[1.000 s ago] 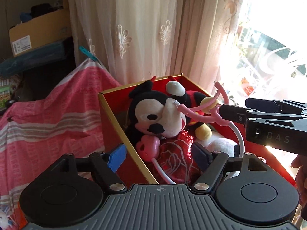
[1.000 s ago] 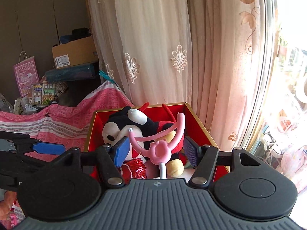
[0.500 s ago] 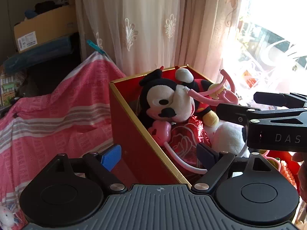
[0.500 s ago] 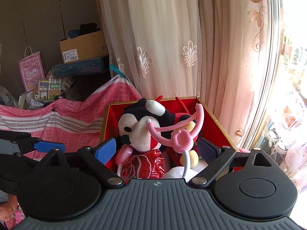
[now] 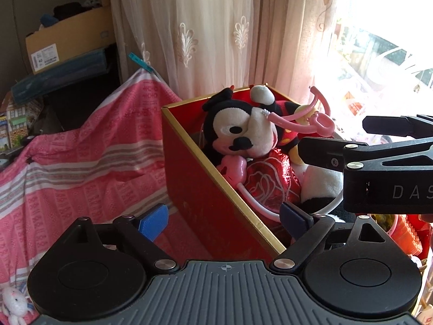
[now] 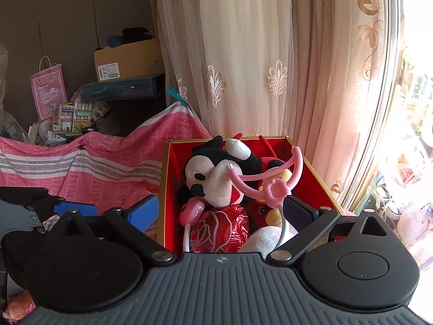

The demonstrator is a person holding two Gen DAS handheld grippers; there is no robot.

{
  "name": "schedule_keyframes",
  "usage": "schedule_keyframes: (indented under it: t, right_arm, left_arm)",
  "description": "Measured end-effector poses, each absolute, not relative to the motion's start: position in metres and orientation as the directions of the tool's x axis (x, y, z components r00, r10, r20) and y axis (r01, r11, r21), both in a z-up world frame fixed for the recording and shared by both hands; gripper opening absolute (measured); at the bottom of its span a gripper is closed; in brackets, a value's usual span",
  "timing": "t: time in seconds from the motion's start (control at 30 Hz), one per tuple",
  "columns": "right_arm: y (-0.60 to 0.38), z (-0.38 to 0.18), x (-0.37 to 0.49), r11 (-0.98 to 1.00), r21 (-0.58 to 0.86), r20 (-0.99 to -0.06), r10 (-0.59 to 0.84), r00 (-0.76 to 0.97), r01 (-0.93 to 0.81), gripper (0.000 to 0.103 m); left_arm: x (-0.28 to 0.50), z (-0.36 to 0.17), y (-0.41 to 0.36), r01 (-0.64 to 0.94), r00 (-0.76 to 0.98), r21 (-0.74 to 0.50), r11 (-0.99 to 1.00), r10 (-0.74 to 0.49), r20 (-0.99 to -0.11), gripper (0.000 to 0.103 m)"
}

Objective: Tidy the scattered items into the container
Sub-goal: 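Open both grippers to release the pink toys in the box, then withdraw both grippers from the box toward the blue gear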

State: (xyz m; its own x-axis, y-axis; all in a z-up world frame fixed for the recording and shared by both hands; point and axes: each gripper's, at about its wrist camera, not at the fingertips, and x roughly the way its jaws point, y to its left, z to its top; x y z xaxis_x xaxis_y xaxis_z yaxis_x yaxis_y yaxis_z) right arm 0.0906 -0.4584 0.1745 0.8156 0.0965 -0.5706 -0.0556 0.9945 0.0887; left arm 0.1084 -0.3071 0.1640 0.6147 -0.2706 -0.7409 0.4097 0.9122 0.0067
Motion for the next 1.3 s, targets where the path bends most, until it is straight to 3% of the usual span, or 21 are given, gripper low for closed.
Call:
schedule_keyframes:
  t: [0.27, 0.5, 1.1, 1.3]
  right_arm:
    - [-0.445, 0.169, 0.085, 0.994, 0.1, -0.614, 0.104, 0.782, -0.054, 0.1]
    - [-0.401, 0.167, 0.077, 0.98, 0.11, -0.646, 0.196, 0.738, -0.164, 0.101]
    - [-0.274, 0.091, 0.064, 0.887, 0.182, -0.773, 0.395, 0.496, -0.424, 0.101]
    - [-0.253, 0.043, 0.059, 0.873, 0.275, -0.82, 0.432, 0.377, -0.402, 0.101]
  left_arm:
    - [0.1, 0.16, -0.29, 0.393, 0.603, 0.001, 0.92, -0.257, -0.756, 0.098]
    - [0.086, 0.141, -0.245, 0.343, 0.576, 0.026, 0.939, -0.188, -0.795, 0.098]
    - [0.027, 0.054, -0.055, -0.014, 0.453, 0.027, 1.0, 0.031, -0.891, 0.098]
    - [0.01, 0.006, -0.033, 0.002, 0.427, 0.172, 0.985, 0.154, -0.891, 0.096]
